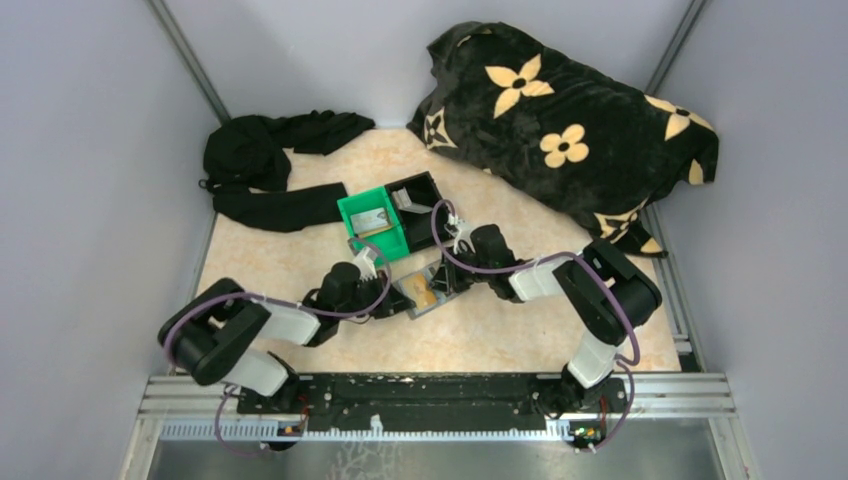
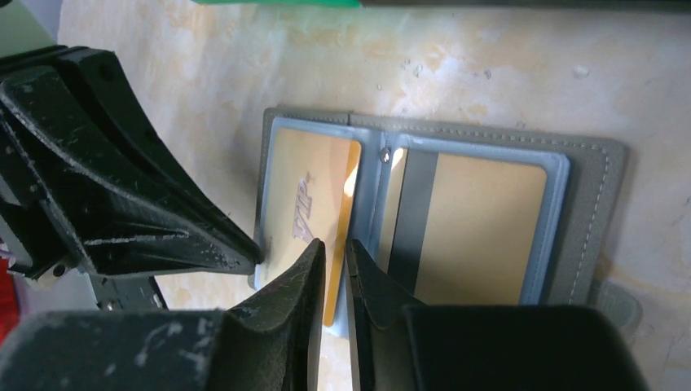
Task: Take the credit cards out of the card holder
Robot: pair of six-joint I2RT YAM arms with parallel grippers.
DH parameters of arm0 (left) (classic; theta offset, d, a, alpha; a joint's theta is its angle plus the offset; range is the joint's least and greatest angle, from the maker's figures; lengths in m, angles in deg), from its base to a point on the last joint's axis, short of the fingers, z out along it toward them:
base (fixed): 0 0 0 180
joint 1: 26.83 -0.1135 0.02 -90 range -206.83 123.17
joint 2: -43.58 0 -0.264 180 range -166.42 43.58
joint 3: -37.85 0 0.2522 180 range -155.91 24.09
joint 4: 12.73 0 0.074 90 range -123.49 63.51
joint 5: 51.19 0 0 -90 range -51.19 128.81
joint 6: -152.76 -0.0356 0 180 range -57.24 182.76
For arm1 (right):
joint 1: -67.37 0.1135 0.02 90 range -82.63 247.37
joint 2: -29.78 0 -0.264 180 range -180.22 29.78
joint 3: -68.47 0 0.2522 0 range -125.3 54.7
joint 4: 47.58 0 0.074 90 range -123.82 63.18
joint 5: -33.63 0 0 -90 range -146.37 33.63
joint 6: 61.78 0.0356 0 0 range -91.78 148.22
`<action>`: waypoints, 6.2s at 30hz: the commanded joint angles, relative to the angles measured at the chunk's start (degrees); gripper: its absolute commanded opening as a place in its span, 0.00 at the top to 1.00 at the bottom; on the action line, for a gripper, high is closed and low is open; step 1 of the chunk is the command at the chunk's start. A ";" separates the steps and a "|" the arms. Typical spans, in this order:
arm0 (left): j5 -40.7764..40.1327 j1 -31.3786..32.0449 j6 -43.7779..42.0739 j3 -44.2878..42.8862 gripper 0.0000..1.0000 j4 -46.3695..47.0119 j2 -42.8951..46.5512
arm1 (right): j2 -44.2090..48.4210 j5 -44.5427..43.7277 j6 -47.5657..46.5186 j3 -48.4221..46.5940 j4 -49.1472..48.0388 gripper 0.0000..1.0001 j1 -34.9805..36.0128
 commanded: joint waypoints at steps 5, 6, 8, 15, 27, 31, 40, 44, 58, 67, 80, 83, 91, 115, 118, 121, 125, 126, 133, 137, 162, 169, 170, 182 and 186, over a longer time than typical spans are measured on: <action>0.99 -0.34 2.03 3.45 0.94 10.96 -4.79 | 1.36 1.33 -0.36 0.90 -1.53 0.76 -0.41; 0.50 -0.35 1.53 3.58 0.94 10.84 -5.19 | 1.13 1.73 -0.16 0.95 -1.73 0.73 -0.41; 0.09 -0.35 0.83 3.17 0.95 11.02 -6.74 | 1.07 2.40 0.04 1.22 -2.22 0.69 -0.41; 2.65 -0.44 2.38 3.03 0.96 20.36 -16.44 | 0.80 3.97 0.08 1.99 -3.26 0.72 -0.41; 1.24 -1.03 2.44 4.50 0.98 20.95 -16.02 | 1.78 3.98 0.10 2.34 -3.72 1.00 -0.43; 0.50 -1.52 1.23 4.56 0.98 17.68 -13.50 | 2.75 4.07 0.68 3.31 -4.74 1.00 -1.85; 0.58 -2.46 0.44 5.92 0.98 15.99 -11.06 | 7.94 3.03 -0.84 4.27 -2.80 1.00 -7.29; 0.34 -2.80 -0.21 5.83 0.98 14.56 -9.97 | 9.78 1.06 -2.40 3.65 -0.26 1.00 -7.94; -0.24 -3.08 -2.95 3.93 0.98 8.71 -6.15 | 14.93 -1.69 2.00 7.89 -3.09 1.00 -10.18; -0.46 -3.08 -3.56 3.01 0.98 7.49 -4.89 | 15.24 -4.67 16.71 15.16 -12.52 1.00 -11.73; 2.44 -2.90 -0.14 -1.89 0.98 8.42 -5.31 | 12.60 -17.78 27.12 19.76 -21.36 1.00 2.41; 3.21 -2.63 1.49 -2.26 0.98 11.04 -7.33 | 10.96 -18.31 27.01 19.54 -22.45 1.00 3.72; 3.35 -0.56 5.62 -1.75 0.99 19.77 -18.73 | 9.03 -17.31 27.14 19.36 -24.74 1.00 4.16; -4.86 -0.09 5.25 0.78 1.00 14.16 -17.30 | 22.95 -20.91 15.19 19.12 -3.90 1.00 -4.86; -4.94 -0.09 4.87 0.43 1.00 13.51 -17.04 | 22.17 -20.24 14.84 18.98 -4.40 1.00 -4.93; -4.52 -0.09 4.36 -0.22 1.00 13.00 -16.74 | 19.28 -17.85 15.41 18.96 -6.98 0.94 -4.98; -4.01 -0.09 3.92 -0.93 1.00 12.18 -16.49 | 15.90 -15.39 17.46 20.24 -12.72 0.88 -4.98; -4.03 -0.09 3.83 -0.94 1.00 12.16 -16.47 | 15.45 -15.32 17.62 20.36 -13.32 0.89 -4.94; -3.39 -0.09 3.69 -0.95 1.00 12.61 -17.20 | 14.96 -15.41 17.52 20.60 -13.94 0.88 -4.92; -3.07 -0.09 3.82 -1.02 1.00 13.22 -17.85 | 14.73 -14.69 17.11 20.59 -14.73 1.00 -4.98; -2.07 -0.09 3.41 -1.90 1.00 13.08 -18.03 | 25.64 -14.97 12.17 21.49 -6.16 1.00 -9.72; 0.07 0.40 2.64 -3.72 1.00 12.79 -14.15 | 19.21 -11.03 13.30 22.00 -12.08 0.77 -9.73; -0.20 0.76 2.37 -4.06 1.00 11.78 -12.56 | 18.53 -10.88 13.49 22.14 -13.24 0.78 -9.73; 0.30 3.74 0.25 -13.65 1.00 4.63 -10.48 | 15.59 -9.53 14.58 23.72 -18.25 1.00 -9.73; 0.99 3.95 0.89 -14.90 1.00 4.34 -16.26 | 16.25 -9.36 14.71 24.03 -18.25 1.00 -9.73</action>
